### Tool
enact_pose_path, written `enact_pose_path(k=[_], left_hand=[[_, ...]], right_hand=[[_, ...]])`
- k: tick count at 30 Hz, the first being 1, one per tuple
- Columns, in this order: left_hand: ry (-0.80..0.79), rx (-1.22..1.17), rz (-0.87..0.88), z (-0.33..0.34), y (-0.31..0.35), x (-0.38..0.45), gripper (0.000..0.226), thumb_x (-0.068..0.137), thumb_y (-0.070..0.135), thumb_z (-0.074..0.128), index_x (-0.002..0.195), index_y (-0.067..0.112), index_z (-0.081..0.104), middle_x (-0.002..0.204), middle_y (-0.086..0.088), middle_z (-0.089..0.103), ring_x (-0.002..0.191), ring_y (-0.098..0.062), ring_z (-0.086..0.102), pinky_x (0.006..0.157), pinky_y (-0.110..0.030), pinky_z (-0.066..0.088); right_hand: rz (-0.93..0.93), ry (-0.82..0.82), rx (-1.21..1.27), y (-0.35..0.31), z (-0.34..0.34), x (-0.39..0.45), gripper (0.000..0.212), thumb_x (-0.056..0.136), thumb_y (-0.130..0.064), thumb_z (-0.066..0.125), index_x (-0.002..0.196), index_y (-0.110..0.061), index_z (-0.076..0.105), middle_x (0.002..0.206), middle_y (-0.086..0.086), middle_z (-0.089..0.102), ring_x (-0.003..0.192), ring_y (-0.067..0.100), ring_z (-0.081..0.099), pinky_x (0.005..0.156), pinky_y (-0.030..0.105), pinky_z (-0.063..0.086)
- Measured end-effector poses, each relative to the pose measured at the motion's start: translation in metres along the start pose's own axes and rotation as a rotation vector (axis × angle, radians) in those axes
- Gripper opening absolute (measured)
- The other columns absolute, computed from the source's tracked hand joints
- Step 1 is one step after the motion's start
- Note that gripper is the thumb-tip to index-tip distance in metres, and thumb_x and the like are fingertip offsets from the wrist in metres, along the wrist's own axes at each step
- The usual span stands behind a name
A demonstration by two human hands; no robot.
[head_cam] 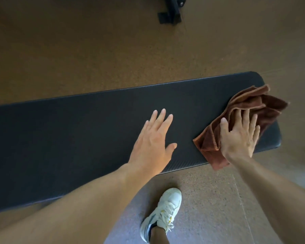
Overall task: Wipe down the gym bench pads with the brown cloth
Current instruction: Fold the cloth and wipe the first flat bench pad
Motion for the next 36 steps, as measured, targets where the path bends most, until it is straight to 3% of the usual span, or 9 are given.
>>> enact_pose_path(k=[10,13,16,20,23,29,31,34,36], left_hand=[[0.159,-0.072,-0.251,-0.145,-0.198,-0.144,0.069,0.106,0.024,0.049,0.163,0.027,0.01,0.171,0.012,-0.001,0.155,-0.001,-0.011,0.122,-0.023,-0.002],[0.182,-0.086,-0.267,-0.175,-0.232,-0.183,0.064,0.107,0.018,0.044,0.163,0.027,0.014,0.169,0.016,0.001,0.153,0.005,-0.011,0.126,-0.024,0.001],[0.174,-0.026,-0.259,-0.192,-0.258,-0.208,0.065,0.106,0.014,0.043,0.163,0.026,0.015,0.169,0.016,0.003,0.153,0.007,-0.011,0.123,-0.018,-0.003],[0.142,0.05,-0.278,-0.186,-0.257,-0.2,0.069,0.105,0.02,0.049,0.163,0.024,0.012,0.171,0.009,0.002,0.155,0.0,-0.009,0.128,-0.029,0.003],[0.106,0.043,-0.255,-0.163,-0.219,-0.171,0.078,0.104,0.03,0.053,0.164,0.025,0.002,0.171,0.01,-0.01,0.153,-0.001,-0.016,0.122,-0.025,-0.003],[-0.014,0.108,-0.244,-0.123,-0.149,-0.099,0.084,0.103,0.044,0.051,0.163,0.025,-0.004,0.17,0.004,-0.018,0.156,-0.011,-0.018,0.128,-0.039,0.004],[-0.127,0.187,-0.262,-0.103,-0.137,-0.08,0.1,0.096,0.054,0.06,0.162,0.026,-0.009,0.17,0.002,-0.021,0.156,-0.016,-0.021,0.129,-0.047,0.005],[-0.376,0.318,-0.29,-0.061,-0.124,-0.074,0.147,0.063,0.072,0.081,0.156,0.033,-0.027,0.164,0.0,-0.034,0.151,-0.026,-0.032,0.124,-0.061,-0.003],[-0.453,0.4,-0.313,-0.04,-0.123,-0.077,0.162,0.052,0.076,0.084,0.149,0.036,-0.039,0.157,-0.007,-0.047,0.144,-0.035,-0.043,0.119,-0.067,-0.008]], right_hand=[[-0.535,-0.156,-0.066,-0.326,0.09,-0.206,0.071,0.103,-0.059,0.024,0.168,-0.031,0.015,0.177,-0.006,-0.001,0.162,0.02,-0.015,0.131,0.046,-0.009],[-0.828,-0.256,-0.08,-0.409,0.117,-0.291,0.074,0.099,-0.059,0.017,0.167,-0.031,0.014,0.177,-0.006,0.002,0.162,0.021,-0.016,0.131,0.049,-0.005],[-1.105,-0.306,-0.099,-0.445,0.131,-0.34,0.07,0.102,-0.053,0.014,0.167,-0.028,0.016,0.177,-0.004,0.011,0.163,0.022,-0.009,0.132,0.05,0.001],[-1.215,-0.264,-0.138,-0.439,0.13,-0.308,0.062,0.108,-0.052,0.029,0.165,-0.026,0.027,0.175,-0.005,0.018,0.163,0.019,0.001,0.132,0.047,0.008],[-1.226,-0.239,-0.146,-0.427,0.119,-0.27,0.062,0.108,-0.05,0.022,0.165,-0.026,0.026,0.175,-0.006,0.016,0.163,0.018,0.0,0.132,0.046,0.005],[-0.956,-0.138,-0.145,-0.311,0.076,-0.152,0.062,0.108,-0.048,0.022,0.167,-0.028,0.022,0.175,-0.008,0.013,0.163,0.015,0.0,0.133,0.045,0.004],[-0.835,-0.128,-0.156,-0.255,0.063,-0.116,0.062,0.108,-0.049,0.02,0.167,-0.028,0.02,0.176,-0.009,0.012,0.163,0.015,-0.001,0.133,0.043,0.003],[-0.661,-0.121,-0.125,-0.169,0.042,-0.077,0.065,0.107,-0.051,0.015,0.168,-0.028,0.017,0.176,-0.01,0.009,0.163,0.014,-0.004,0.133,0.043,0.001],[-0.537,-0.105,-0.098,-0.116,0.03,-0.064,0.065,0.107,-0.051,0.011,0.168,-0.028,0.015,0.176,-0.011,0.003,0.162,0.013,-0.008,0.132,0.042,-0.003]])
Point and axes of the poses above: each hand's wrist, its own x-axis towards the middle knuckle, its own z-axis out of the palm, y = z × x, the point moved 10 cm from there along x, towards the middle knuckle
